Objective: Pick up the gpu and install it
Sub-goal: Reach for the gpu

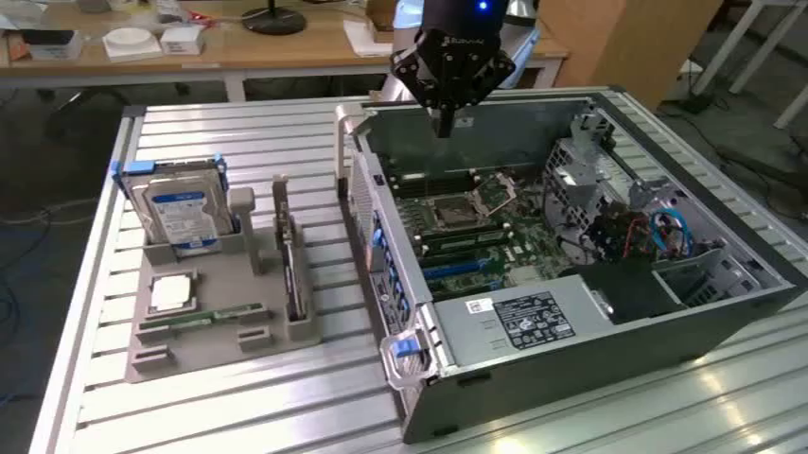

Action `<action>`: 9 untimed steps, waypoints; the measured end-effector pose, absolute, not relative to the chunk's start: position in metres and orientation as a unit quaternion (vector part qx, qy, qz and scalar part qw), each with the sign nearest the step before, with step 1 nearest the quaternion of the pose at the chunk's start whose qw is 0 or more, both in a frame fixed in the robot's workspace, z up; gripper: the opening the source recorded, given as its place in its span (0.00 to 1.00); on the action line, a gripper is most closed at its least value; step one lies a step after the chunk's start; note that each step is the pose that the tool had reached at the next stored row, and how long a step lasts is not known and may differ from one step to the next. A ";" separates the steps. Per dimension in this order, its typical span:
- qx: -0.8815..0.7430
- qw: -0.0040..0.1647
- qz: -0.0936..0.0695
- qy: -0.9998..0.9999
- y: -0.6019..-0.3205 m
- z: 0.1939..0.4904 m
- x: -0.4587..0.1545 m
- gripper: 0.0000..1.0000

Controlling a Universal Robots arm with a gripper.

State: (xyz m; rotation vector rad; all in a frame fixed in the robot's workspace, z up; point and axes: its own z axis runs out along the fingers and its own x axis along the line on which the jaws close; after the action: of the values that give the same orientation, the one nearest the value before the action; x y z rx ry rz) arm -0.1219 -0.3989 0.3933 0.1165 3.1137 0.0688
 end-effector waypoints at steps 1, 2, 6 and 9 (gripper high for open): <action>0.037 0.012 0.022 0.999 -0.399 0.393 -0.122 0.10; 0.037 0.012 0.022 0.999 -0.399 0.393 -0.122 0.10; 0.037 0.012 0.022 0.999 -0.399 0.393 -0.122 0.10; 0.037 0.012 0.022 0.999 -0.399 0.393 -0.122 0.10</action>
State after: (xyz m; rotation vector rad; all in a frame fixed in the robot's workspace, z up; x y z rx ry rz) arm -0.1219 -0.3989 0.3933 0.1166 3.1137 0.0689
